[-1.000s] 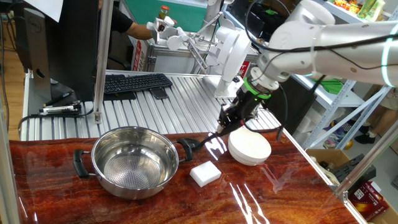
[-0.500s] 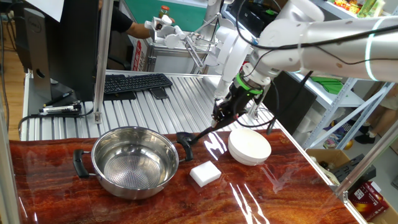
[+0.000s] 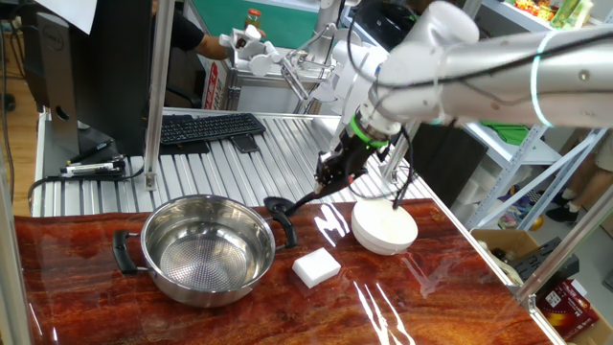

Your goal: Scoop water with a large spoon from one bowl to another

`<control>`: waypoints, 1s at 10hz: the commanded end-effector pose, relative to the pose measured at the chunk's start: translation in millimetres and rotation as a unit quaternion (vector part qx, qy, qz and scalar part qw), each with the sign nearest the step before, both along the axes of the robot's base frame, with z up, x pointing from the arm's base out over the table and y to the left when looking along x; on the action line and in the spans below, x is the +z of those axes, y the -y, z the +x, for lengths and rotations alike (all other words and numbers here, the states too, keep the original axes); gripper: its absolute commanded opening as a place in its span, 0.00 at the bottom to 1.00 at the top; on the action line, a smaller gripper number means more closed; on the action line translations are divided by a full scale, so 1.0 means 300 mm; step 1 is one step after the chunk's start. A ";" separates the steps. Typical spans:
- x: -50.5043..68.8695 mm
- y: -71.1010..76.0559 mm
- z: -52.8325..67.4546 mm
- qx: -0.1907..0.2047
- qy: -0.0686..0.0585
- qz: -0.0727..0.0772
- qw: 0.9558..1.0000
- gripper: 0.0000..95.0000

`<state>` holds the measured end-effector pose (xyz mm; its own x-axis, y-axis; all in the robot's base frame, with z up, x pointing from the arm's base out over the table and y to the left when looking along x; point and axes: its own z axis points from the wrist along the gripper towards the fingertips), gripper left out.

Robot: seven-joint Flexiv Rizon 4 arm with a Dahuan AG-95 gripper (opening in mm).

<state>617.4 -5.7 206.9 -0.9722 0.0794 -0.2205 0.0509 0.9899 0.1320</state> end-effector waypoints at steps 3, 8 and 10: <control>-0.041 -0.008 0.009 0.015 0.002 -0.015 1.000 0.00; -0.081 -0.009 0.009 0.024 0.013 -0.018 0.999 0.00; -0.095 -0.009 0.009 0.027 0.015 -0.019 0.999 0.00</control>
<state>624.1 -2.9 176.1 -0.9681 0.0166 -0.2501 -0.0081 0.9952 0.0974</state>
